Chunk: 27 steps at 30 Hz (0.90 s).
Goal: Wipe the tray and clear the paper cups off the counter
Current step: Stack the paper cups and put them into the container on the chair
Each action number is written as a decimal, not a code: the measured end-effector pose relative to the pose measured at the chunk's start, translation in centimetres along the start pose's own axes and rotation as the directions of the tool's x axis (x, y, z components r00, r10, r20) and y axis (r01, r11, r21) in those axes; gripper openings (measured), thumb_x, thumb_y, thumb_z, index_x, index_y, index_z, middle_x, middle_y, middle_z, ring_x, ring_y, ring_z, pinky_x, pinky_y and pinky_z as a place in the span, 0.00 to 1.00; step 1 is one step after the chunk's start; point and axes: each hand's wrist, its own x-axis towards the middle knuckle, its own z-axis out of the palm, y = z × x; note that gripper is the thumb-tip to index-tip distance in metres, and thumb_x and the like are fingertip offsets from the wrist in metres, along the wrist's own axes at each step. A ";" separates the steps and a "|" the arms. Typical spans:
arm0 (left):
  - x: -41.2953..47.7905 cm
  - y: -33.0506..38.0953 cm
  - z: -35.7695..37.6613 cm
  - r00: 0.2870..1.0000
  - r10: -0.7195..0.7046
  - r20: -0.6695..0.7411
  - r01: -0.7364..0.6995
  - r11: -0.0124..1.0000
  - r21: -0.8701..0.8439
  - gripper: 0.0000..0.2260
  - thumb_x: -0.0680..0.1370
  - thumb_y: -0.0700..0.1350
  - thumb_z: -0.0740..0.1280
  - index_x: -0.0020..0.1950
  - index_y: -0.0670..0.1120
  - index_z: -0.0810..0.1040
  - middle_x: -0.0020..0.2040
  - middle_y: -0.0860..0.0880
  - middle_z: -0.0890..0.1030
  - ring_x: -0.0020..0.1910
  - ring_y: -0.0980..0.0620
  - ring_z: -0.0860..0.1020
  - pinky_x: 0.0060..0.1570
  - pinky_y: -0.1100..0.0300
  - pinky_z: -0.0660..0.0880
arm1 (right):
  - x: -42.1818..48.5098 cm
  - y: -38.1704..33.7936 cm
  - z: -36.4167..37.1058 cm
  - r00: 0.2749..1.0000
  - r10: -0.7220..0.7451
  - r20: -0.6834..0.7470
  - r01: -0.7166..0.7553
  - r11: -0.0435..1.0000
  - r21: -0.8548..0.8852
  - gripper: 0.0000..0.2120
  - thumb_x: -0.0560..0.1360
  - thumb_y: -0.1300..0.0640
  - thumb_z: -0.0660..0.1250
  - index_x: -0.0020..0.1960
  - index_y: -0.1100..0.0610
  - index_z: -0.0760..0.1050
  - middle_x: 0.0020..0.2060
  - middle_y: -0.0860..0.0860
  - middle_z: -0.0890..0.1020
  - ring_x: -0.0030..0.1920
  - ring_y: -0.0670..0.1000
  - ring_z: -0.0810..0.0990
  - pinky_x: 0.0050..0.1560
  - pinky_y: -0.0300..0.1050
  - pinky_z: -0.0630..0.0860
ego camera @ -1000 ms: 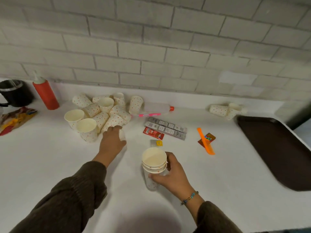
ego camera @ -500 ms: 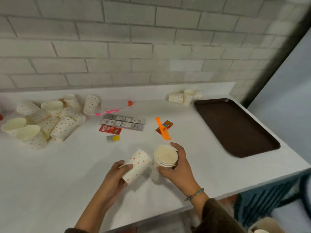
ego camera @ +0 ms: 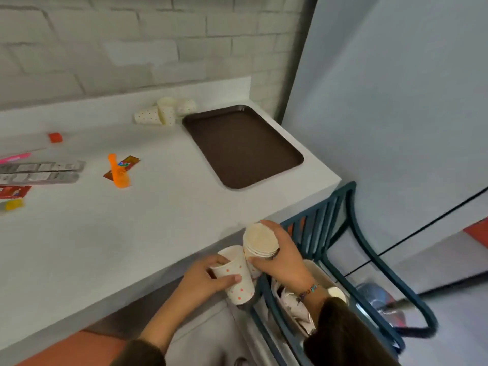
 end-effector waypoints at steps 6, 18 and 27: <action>2.6 0.5 7.9 1.000 -0.006 -0.003 0.006 0.991 0.133 0.17 0.70 0.48 0.74 0.58 0.50 0.79 0.58 0.54 0.73 0.53 0.58 0.74 0.47 0.75 0.69 | -2.8 8.3 -7.6 0.972 0.132 -0.193 -0.160 0.978 -0.137 0.37 0.63 0.62 0.75 0.68 0.53 0.64 0.62 0.50 0.68 0.58 0.43 0.68 0.59 0.35 0.64; 4.3 -0.5 10.1 0.998 -0.035 -0.061 0.047 0.974 0.222 0.22 0.71 0.46 0.74 0.63 0.47 0.75 0.60 0.52 0.70 0.56 0.55 0.70 0.52 0.69 0.68 | -1.1 17.8 -9.8 0.900 0.373 -0.226 -0.429 0.851 -0.304 0.44 0.59 0.56 0.80 0.68 0.54 0.60 0.65 0.55 0.65 0.63 0.57 0.69 0.62 0.49 0.70; 5.1 -1.5 11.7 1.000 -0.024 -0.004 0.024 0.925 0.378 0.27 0.70 0.50 0.74 0.66 0.49 0.70 0.64 0.52 0.67 0.60 0.54 0.69 0.60 0.65 0.70 | -2.2 13.9 -8.4 0.967 0.187 0.174 -0.140 0.958 -0.250 0.40 0.62 0.55 0.78 0.69 0.46 0.63 0.61 0.42 0.69 0.61 0.44 0.70 0.64 0.41 0.69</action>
